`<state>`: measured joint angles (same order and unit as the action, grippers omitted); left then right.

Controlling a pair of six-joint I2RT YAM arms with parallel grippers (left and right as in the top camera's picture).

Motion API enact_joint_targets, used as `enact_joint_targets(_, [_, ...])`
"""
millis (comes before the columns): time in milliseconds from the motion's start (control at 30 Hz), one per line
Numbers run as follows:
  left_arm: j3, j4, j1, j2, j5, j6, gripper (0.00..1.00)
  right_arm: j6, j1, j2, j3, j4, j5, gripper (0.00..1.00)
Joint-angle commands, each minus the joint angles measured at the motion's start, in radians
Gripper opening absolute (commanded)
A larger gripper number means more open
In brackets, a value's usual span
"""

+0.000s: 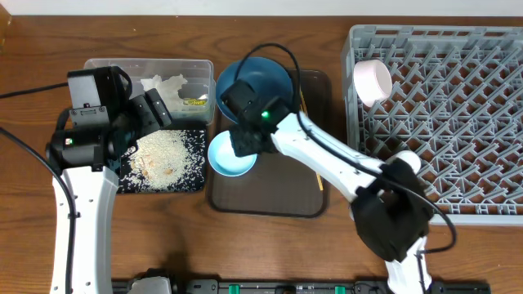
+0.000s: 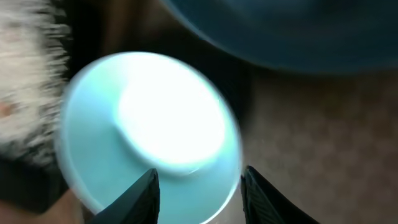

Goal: Sort waste into correct bins and load items into the dishwasher rack
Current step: 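Move right gripper to light-blue bowl and grasp its rim, then carry light-blue bowl with right gripper into rack and release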

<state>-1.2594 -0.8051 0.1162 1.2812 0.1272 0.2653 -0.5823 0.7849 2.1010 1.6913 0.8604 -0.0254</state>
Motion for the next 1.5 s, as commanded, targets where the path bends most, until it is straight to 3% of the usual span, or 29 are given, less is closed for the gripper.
enact_joint_targets(0, [-0.015, -0.002, 0.003, 0.006, -0.008, -0.001, 0.91, -0.102, 0.000, 0.037, -0.007, 0.017, 0.051, 0.42])
enact_joint_targets(267, [-0.015, -0.002, 0.003, 0.006, -0.008, -0.001, 0.91, -0.101, 0.000, 0.053, -0.010, 0.016, 0.052, 0.39])
enact_joint_targets(433, [-0.015, -0.002, 0.003, 0.006, -0.008, -0.001, 0.91, -0.106, 0.000, 0.053, -0.048, 0.002, 0.047, 0.17])
enact_joint_targets(600, [-0.015, -0.002, 0.003, 0.006, -0.008, -0.001, 0.91, -0.106, 0.000, 0.053, -0.049, -0.001, 0.047, 0.01])
enact_joint_targets(867, [-0.015, -0.002, 0.003, 0.006, -0.009, -0.001, 0.91, -0.101, -0.006, 0.011, -0.048, 0.040, 0.055, 0.01])
enact_joint_targets(1167, [-0.015, -0.002, 0.003, 0.006, -0.008, -0.001, 0.91, -0.085, -0.053, -0.260, -0.048, 0.151, 0.260, 0.01])
enact_joint_targets(1467, [-0.015, -0.002, 0.003, 0.006, -0.008, -0.001, 0.91, -0.074, -0.174, -0.409, -0.049, 0.312, 0.805, 0.01])
